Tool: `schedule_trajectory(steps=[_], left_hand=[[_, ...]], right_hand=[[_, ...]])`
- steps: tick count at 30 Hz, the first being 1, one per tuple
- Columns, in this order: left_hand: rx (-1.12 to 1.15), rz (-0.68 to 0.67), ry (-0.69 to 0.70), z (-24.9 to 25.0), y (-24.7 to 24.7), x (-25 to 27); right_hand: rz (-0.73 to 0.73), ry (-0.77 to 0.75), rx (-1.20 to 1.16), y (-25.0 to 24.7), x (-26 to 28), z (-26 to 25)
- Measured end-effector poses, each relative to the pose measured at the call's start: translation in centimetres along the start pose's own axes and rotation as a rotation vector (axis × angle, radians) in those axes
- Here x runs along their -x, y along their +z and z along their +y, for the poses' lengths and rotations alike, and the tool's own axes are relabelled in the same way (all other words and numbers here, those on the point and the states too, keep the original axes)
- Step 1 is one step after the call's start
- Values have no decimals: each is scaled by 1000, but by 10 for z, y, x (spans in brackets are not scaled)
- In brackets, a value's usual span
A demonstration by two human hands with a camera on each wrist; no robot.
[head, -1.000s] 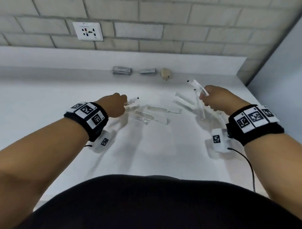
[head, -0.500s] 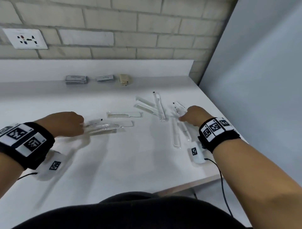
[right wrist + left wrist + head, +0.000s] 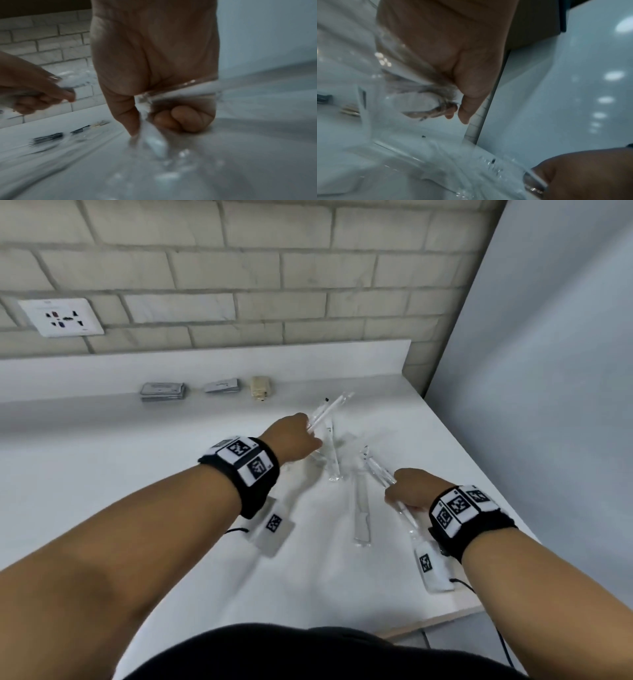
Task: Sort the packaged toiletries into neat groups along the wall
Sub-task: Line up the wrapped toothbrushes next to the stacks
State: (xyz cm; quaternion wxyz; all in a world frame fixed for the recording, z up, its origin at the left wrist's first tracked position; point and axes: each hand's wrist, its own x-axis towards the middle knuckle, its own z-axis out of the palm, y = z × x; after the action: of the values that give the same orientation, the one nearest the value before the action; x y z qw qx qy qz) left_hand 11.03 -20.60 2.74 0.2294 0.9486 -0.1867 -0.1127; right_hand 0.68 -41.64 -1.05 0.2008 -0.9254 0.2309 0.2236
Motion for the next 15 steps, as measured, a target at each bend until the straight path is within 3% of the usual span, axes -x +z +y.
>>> schedule_trajectory(steps=[5, 10, 15], left_hand=[[-127, -98, -73, 33, 44, -50], [-155, -107, -244, 38, 67, -51], [-85, -189, -270, 47, 88, -14]], right_hand=[[-31, -18, -363, -12, -14, 38], [-214, -42, -766, -31, -32, 65], [-287, -96, -685, -43, -61, 67]])
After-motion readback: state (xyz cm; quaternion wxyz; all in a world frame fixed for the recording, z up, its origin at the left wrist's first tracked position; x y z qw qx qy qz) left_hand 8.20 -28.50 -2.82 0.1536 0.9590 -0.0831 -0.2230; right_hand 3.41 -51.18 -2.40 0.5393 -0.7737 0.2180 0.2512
